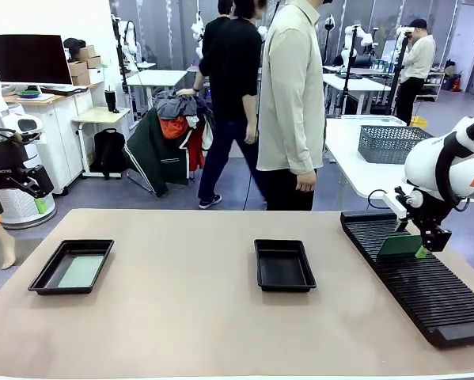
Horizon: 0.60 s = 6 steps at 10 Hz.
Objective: Inspect and transfer BCBs to ESD trays.
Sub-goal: Pick up the Blank PCB from the PCB Rack and place it in the right ESD tray.
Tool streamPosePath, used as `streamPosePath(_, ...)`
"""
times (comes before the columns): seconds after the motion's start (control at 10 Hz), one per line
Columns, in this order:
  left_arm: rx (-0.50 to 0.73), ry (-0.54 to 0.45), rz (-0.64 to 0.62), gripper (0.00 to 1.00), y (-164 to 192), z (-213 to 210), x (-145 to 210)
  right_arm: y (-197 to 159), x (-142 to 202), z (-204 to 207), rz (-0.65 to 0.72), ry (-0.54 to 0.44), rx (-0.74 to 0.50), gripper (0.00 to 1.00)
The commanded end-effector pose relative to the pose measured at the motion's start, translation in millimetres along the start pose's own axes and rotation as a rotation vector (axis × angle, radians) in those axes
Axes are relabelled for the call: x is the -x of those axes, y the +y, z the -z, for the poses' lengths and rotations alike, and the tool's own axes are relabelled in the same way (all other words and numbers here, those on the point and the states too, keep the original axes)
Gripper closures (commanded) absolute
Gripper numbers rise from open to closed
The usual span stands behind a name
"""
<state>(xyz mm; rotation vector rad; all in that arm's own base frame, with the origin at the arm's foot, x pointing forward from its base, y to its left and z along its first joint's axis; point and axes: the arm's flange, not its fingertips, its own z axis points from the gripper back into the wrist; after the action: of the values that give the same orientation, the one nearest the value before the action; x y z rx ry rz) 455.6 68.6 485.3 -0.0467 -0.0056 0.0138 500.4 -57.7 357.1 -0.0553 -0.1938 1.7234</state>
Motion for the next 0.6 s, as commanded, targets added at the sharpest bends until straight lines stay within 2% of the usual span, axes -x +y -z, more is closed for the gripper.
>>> streamPosePath(0.0,0.005,-0.010,-0.003,0.00,0.5,1.8,-0.3,-2.9,0.8,0.2,-0.004,0.003,0.016,0.00)
streamPosePath(0.5,0.005,-0.010,-0.003,0.00,0.5,1.8,-0.3,-3.8,4.2,6.9,0.012,0.018,0.036,0.20)
